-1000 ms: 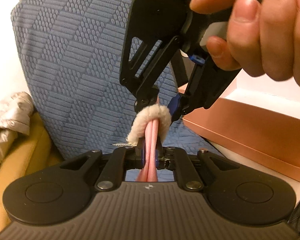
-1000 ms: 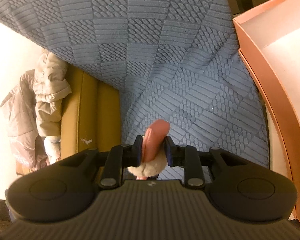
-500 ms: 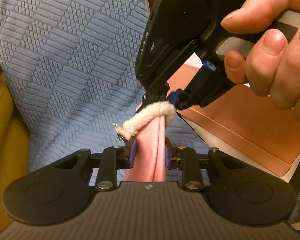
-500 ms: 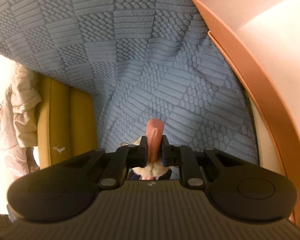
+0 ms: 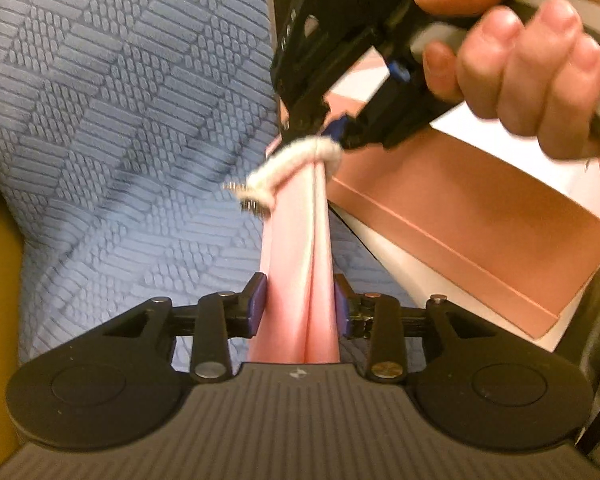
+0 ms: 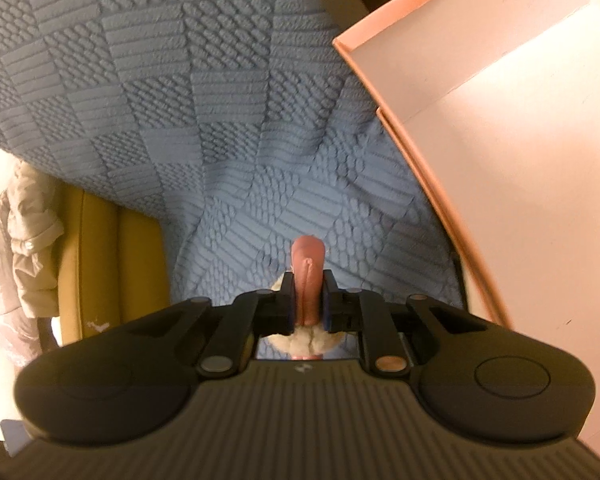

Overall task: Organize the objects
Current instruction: 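Slide the ring along the rolled bag with the right gripper toward the left gripper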

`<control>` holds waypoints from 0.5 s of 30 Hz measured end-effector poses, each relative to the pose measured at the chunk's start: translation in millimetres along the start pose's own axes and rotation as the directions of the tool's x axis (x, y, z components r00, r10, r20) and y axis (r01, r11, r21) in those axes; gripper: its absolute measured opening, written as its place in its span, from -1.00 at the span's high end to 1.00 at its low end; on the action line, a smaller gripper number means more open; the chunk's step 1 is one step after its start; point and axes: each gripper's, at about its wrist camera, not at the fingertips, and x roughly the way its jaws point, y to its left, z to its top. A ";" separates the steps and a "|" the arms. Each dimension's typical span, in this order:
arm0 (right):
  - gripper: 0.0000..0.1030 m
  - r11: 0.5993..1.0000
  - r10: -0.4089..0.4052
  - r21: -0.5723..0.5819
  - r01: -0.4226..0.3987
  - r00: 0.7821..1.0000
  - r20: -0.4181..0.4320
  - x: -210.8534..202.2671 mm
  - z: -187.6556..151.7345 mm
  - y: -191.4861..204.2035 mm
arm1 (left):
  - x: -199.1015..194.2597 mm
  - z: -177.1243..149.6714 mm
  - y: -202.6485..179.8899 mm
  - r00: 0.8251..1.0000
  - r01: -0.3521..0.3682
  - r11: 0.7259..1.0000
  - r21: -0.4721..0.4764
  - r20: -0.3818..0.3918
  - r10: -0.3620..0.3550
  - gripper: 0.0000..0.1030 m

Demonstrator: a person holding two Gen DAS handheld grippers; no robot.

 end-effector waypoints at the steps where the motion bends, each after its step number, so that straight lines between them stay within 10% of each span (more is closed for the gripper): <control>1: 0.70 1.000 -0.005 -0.001 0.005 1.000 0.007 -1.4 2.5 -0.8 | 1.9 -0.5 0.3 1.000 0.003 1.000 0.000 -0.014 -0.003 0.22; 8: 0.62 0.999 -0.007 0.032 0.007 1.000 -0.011 -1.8 4.1 -8.6 | 4.7 -3.8 2.5 0.998 -0.027 1.000 -0.009 -0.049 0.027 0.72; 15: 0.60 1.000 -0.021 0.023 0.022 0.999 -0.036 6.5 -11.7 -7.2 | 3.4 -6.3 7.3 0.998 -0.042 0.999 -0.034 -0.050 0.040 0.80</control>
